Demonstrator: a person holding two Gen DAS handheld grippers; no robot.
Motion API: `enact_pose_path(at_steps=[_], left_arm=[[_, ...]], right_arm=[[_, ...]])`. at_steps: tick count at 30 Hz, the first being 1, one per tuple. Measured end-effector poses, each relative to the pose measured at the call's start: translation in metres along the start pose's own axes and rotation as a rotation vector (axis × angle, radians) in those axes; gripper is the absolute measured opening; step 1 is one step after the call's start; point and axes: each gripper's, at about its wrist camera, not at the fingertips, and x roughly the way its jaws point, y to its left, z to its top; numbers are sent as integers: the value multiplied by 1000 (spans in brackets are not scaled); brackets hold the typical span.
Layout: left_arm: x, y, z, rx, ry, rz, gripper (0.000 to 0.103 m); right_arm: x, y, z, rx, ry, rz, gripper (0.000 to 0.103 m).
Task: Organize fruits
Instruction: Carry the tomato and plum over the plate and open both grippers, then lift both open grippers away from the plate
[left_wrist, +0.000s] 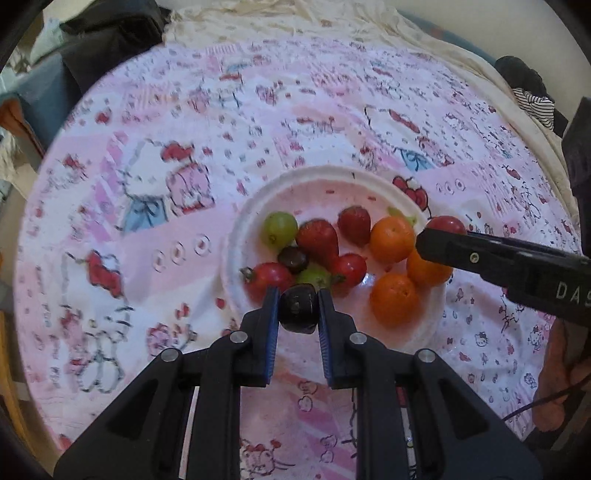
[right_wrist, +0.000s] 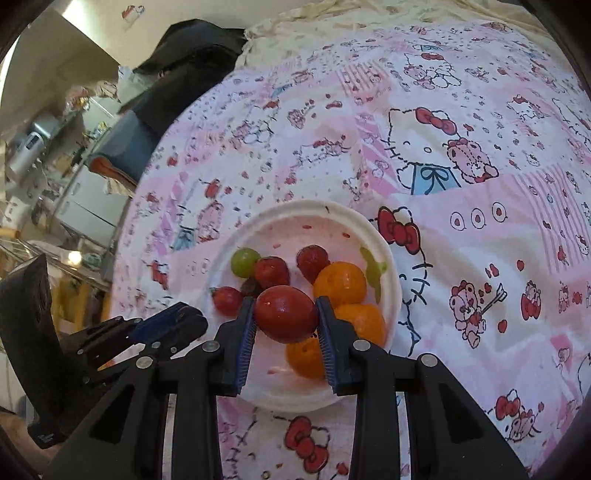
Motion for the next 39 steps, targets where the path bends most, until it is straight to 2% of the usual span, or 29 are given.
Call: enact_pose_path(at_steps=[6,11,12,13,14,15,16,17,18,20,22,25,33,35,37,39], left_arm=[[8,-4,-4,15,10,32,17],[13,-6,-4,14,36,24,18],[14,-7,-3,10,47,24,23],[14,-6,-3,-5,58,14,38],[13,-5,-2,-17,58,9,48],[10,-3,-2,-34,45,3,64],[6,-2,-2,-45,27,-1,76],[2,-1,-1,-51,13,-5,79],[-3,-1,0,-51,3,-12,81],[-9,-1,2,-46,-8,-9,81],[-22,1,3,-53,-53,11,81],[-43,5,2,-73,-123,27,81],[-97,18,-5,-91,-254,87,81],[-109,18,-10,-89,-280,86,85],[-119,20,-17,-96,-294,71,95],[-128,21,-26,-95,-309,76,96]], right_arm=[[11,-2,-5,-1,15,-18,34],[11,-4,-4,15,15,-10,36],[11,-3,-4,17,12,-10,36],[11,-3,-3,18,10,-11,38],[8,-2,-3,22,-2,-10,39],[6,-2,-2,24,-20,-6,46],[2,-2,-2,27,-36,2,64],[-5,-1,-1,35,-67,20,74],[-8,0,0,38,-85,24,88],[-22,3,3,33,-142,47,91],[-31,8,5,23,-165,66,93],[-50,19,7,-16,-217,43,102],[-95,35,-12,-88,-293,-8,103],[-105,38,-21,-102,-308,-23,103],[-111,39,-31,-111,-314,-38,103],[-119,37,-44,-97,-324,-52,103]])
